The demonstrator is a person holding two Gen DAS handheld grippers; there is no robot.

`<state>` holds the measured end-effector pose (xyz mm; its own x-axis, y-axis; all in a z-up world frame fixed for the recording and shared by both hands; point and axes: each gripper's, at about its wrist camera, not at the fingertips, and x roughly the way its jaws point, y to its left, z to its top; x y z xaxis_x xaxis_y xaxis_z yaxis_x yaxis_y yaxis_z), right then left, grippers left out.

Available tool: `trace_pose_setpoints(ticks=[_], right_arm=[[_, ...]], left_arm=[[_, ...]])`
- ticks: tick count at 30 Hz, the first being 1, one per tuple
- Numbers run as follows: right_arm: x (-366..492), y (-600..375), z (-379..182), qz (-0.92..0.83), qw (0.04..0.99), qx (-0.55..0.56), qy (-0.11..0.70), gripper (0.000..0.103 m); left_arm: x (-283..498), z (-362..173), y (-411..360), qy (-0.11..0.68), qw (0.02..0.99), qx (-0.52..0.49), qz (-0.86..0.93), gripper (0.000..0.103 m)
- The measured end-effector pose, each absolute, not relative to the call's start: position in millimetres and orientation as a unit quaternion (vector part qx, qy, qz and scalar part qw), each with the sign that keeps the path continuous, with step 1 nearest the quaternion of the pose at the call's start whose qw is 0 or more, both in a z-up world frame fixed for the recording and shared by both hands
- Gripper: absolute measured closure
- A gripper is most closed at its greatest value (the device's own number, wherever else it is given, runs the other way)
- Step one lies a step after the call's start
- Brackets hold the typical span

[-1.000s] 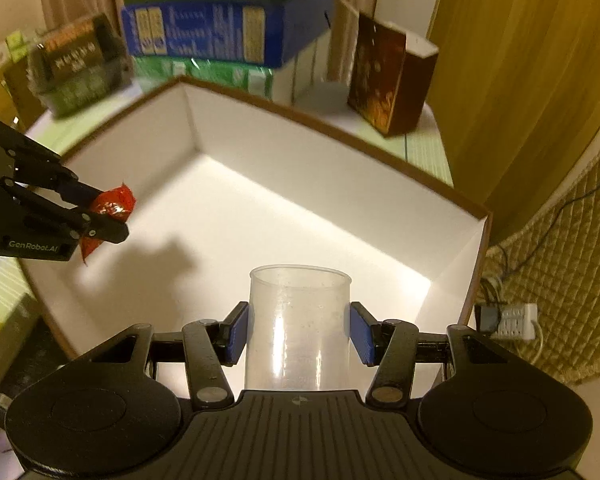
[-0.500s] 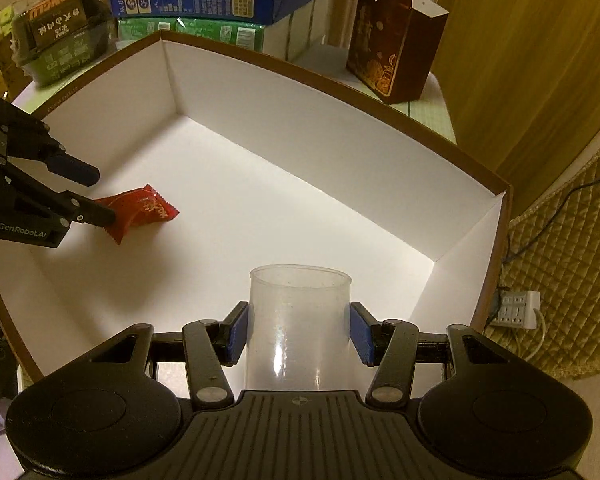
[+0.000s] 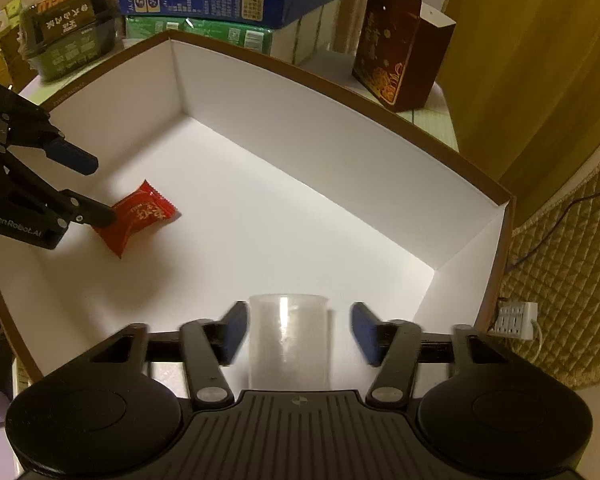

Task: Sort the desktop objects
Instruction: 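Put the red packet in the box with left tool while right puts the cup there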

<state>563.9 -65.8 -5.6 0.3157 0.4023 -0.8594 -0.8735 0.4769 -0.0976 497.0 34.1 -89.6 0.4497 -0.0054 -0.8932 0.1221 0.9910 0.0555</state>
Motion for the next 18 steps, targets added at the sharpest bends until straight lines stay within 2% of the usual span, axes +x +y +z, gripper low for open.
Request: trace_pose_setpoints(ticks=[1, 4, 6, 9, 10, 15, 18], right_arm=[[562.1, -67.2, -4.1, 0.423, 0.759, -0.288, 0.402, 0.024], [558.6, -71.1, 0.2, 0.43, 0.758, -0.28, 0.403, 0.02], [556.5, -74.4, 2.7, 0.435, 0.757, -0.276, 0.403, 0.014], [553.6, -79.6, 6.6, 0.434, 0.761, -0.271, 0.399, 0.007], [552.7, -81.4, 8.1, 0.434, 0.763, -0.269, 0.397, 0.006], [547.7, -95.0, 20.3, 0.436, 0.771, -0.247, 0.394, 0.005], [543.2, -100.9, 28.3, 0.436, 0.774, -0.237, 0.393, 0.003]], left_arm=[[496.6, -88.7, 33.5, 0.522, 0.85, 0.056, -0.038, 0.045], [493.8, -84.7, 30.9, 0.518, 0.852, 0.056, -0.042, 0.04], [492.0, -81.9, 29.3, 0.516, 0.854, 0.057, -0.043, 0.038], [487.9, -76.4, 27.7, 0.511, 0.856, 0.058, -0.042, 0.028], [486.0, -74.2, 27.6, 0.508, 0.858, 0.06, -0.038, 0.025], [471.9, -57.2, 32.1, 0.495, 0.867, 0.047, -0.029, 0.024], [460.1, -44.4, 33.8, 0.486, 0.873, 0.039, -0.018, 0.019]])
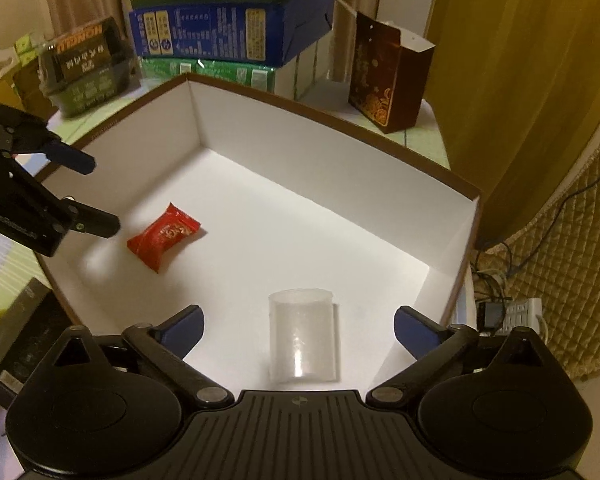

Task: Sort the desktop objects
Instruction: 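Put the red packet in the box with left tool while right puts the cup there, then withdraw both open tools from the box back toward the table items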

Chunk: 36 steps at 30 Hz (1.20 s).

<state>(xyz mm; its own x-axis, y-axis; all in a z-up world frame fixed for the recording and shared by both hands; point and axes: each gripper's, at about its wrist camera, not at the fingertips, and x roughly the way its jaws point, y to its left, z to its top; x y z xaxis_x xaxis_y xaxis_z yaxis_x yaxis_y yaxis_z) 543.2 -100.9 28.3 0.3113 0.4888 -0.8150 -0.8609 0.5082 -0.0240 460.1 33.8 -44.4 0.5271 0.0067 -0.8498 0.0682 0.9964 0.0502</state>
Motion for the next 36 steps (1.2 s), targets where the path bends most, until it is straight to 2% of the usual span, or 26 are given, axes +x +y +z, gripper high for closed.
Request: trace_pose_setpoints(ticks=[22, 27, 36], right_arm=[[471.0, -148.1, 72.3, 0.439, 0.802, -0.185, 0.36, 0.002], [453.1, -156.3, 76.2, 0.435, 0.804, -0.175, 0.366, 0.002], [422.3, -171.0, 83.1, 0.432, 0.812, -0.155, 0.362, 0.002]], left_arm=[[356.0, 15.8, 29.4, 0.429, 0.901, 0.017, 0.059, 0.001], [332.2, 21.2, 19.0, 0.414, 0.907, 0.038, 0.069, 0.001], [295.7, 29.8, 8.4, 0.401, 0.913, 0.017, 0.069, 0.001]])
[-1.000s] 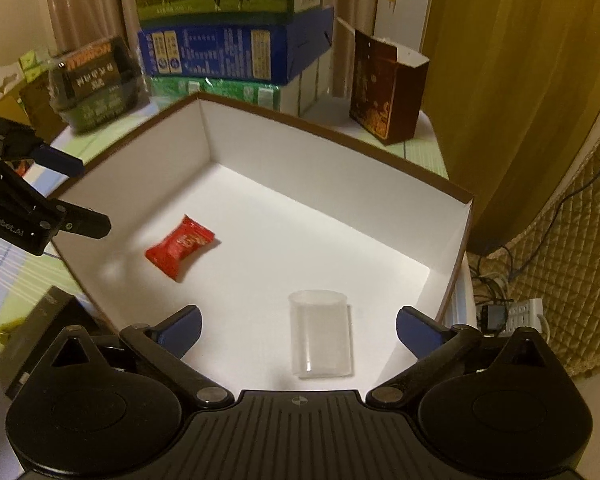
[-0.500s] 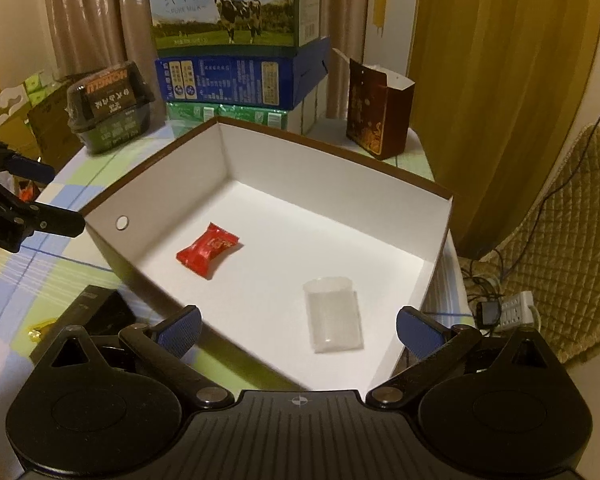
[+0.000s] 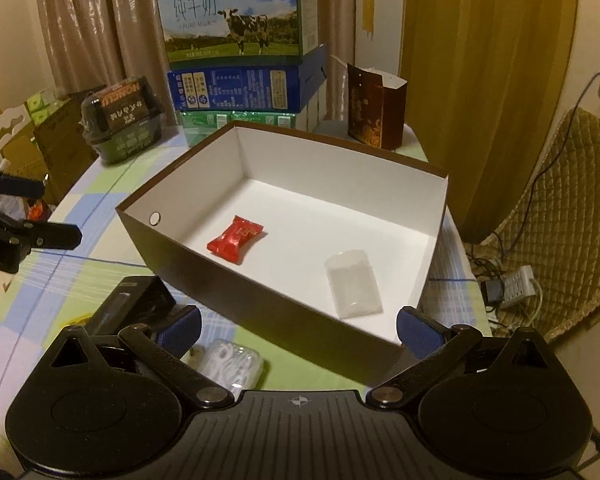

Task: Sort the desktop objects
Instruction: 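Withdraw both open tools from the box back toward the table items, then grasp the bronze wire holder with the right tool while the left grasps the FLYCO box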

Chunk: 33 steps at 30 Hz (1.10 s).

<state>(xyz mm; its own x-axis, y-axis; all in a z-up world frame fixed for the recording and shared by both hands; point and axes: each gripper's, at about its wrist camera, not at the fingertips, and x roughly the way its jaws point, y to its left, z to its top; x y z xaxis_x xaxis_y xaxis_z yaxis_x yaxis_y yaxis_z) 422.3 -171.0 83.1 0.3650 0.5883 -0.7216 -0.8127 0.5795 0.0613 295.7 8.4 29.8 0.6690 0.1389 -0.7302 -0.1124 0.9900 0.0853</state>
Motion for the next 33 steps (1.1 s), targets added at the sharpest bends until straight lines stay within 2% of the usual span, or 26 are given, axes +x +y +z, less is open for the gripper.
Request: trace_pose_setpoints(ticks=[25, 33], right_arm=[[363.0, -195.3, 74.7, 0.438, 0.804, -0.162, 0.367, 0.002], [349.9, -206.6, 45.7, 0.441, 0.783, -0.162, 0.407, 0.002]], left_arm=[[231.2, 6.7, -0.1, 0.436, 0.897, -0.009, 0.066, 0.001], [217.1, -12.6, 6.9, 0.46, 0.884, -0.027, 0.073, 0.001]])
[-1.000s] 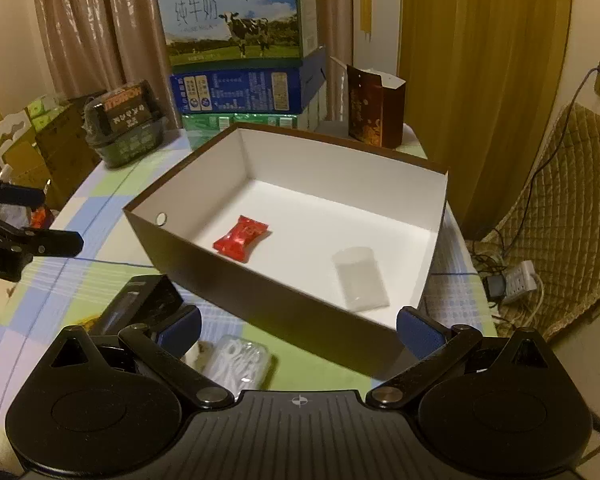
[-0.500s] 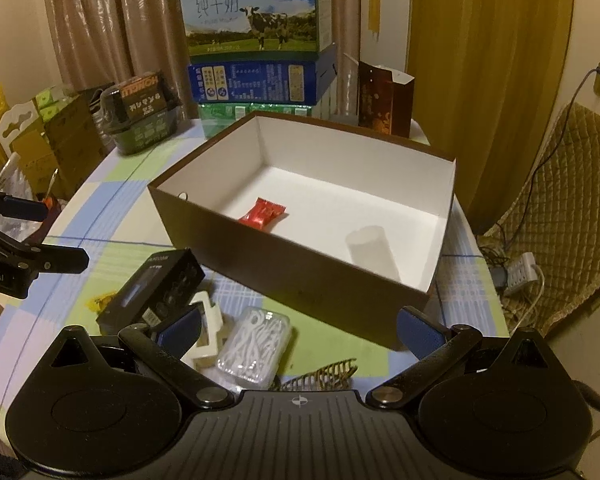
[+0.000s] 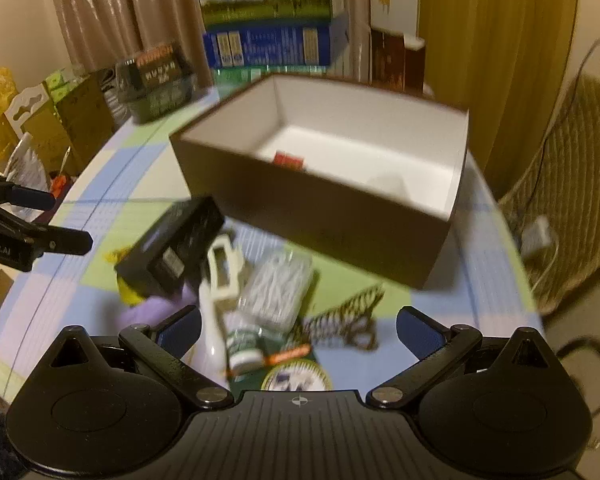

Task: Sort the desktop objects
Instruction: 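Grasp the bronze wire holder with the right tool while the left grasps the FLYCO box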

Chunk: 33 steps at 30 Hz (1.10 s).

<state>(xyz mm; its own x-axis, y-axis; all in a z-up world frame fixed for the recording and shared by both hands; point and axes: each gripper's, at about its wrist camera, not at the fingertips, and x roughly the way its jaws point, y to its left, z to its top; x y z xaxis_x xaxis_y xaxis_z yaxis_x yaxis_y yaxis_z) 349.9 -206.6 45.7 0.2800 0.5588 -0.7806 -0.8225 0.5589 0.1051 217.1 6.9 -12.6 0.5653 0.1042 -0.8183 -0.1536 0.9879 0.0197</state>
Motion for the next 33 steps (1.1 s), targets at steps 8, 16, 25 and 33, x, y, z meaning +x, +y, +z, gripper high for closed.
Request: trace_pose_setpoints(ticks=[8, 16, 25, 33], right_arm=[[357.3, -214.2, 19.5, 0.417, 0.787, -0.157, 0.427, 0.002], [378.9, -213.1, 3.0, 0.399, 0.803, -0.135, 0.422, 0.017], [409.7, -201.0, -14.4, 0.386, 0.813, -0.099, 0.424, 0.052], [424.5, -202.2, -21.2, 0.4, 0.801, -0.057, 0.443, 0.094]], left_arm=[[210.5, -28.4, 10.2, 0.474, 0.876, -0.039, 0.078, 0.001], [222.2, -37.6, 19.6, 0.467, 0.878, -0.041, 0.09, 0.001], [241.5, -48.4, 23.5, 0.469, 0.878, -0.04, 0.084, 0.001], [258.4, -54.6, 29.4, 0.473, 0.876, -0.039, 0.081, 0.001]])
